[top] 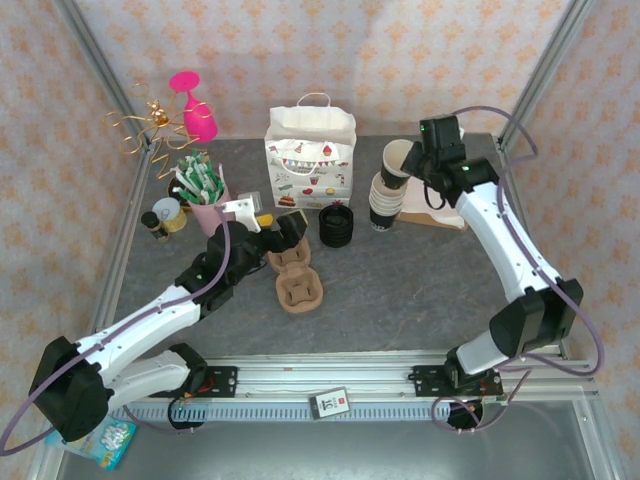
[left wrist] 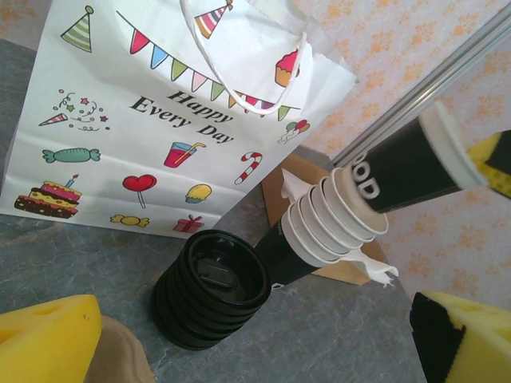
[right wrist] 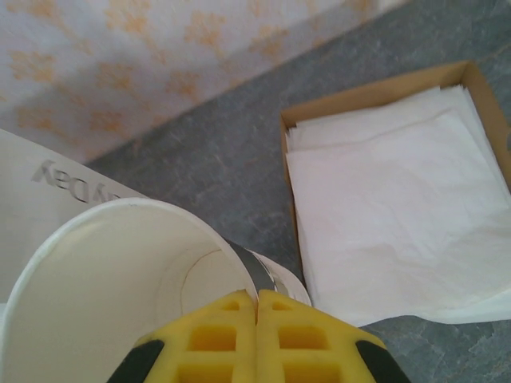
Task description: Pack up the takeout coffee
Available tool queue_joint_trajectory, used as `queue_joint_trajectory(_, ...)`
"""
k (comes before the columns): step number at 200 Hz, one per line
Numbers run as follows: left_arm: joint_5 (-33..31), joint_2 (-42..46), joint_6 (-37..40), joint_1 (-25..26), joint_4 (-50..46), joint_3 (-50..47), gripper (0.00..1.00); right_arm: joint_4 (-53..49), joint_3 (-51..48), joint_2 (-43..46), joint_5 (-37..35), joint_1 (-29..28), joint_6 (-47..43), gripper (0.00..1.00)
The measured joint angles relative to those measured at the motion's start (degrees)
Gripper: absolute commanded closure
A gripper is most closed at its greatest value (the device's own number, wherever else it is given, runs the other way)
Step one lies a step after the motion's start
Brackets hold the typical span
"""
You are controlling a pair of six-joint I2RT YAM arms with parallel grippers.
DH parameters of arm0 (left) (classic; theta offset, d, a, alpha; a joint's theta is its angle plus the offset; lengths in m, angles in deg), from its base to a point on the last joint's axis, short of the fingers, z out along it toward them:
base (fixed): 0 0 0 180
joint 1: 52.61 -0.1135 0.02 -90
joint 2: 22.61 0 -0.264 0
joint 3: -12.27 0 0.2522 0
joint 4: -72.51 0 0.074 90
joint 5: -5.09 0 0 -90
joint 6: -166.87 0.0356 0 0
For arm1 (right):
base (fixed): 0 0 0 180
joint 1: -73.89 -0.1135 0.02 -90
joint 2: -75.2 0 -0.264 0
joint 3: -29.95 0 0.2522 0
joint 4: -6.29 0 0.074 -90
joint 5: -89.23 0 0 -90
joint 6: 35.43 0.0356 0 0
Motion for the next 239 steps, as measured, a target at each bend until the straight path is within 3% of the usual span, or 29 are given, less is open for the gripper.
queue_joint_trajectory(71,1.07,1.7,0.09,0.0,-8.57,3.34,0.01,-7.98,-1.03,14.4,0.83,-3.04,0.02,1.0)
queue_joint_trajectory(126,1.42,3.39,0.92,0.0,-15.3,4.33,0.01,-12.26,-20.94,27.26,4.11,-10.03,3.54,1.0)
queue_joint_trajectory(172,2.69,1.14,0.92,0.0,-15.47,4.33,0.01,-9.44,-37.03,26.84,5.25,-16.09,6.91,1.0)
queue_joint_trajectory(239,2.78,-2.25,2.23,0.0,-15.47,4.63,0.01,-0.85,-45.99,24.11,5.07,-20.31,8.31,1.0)
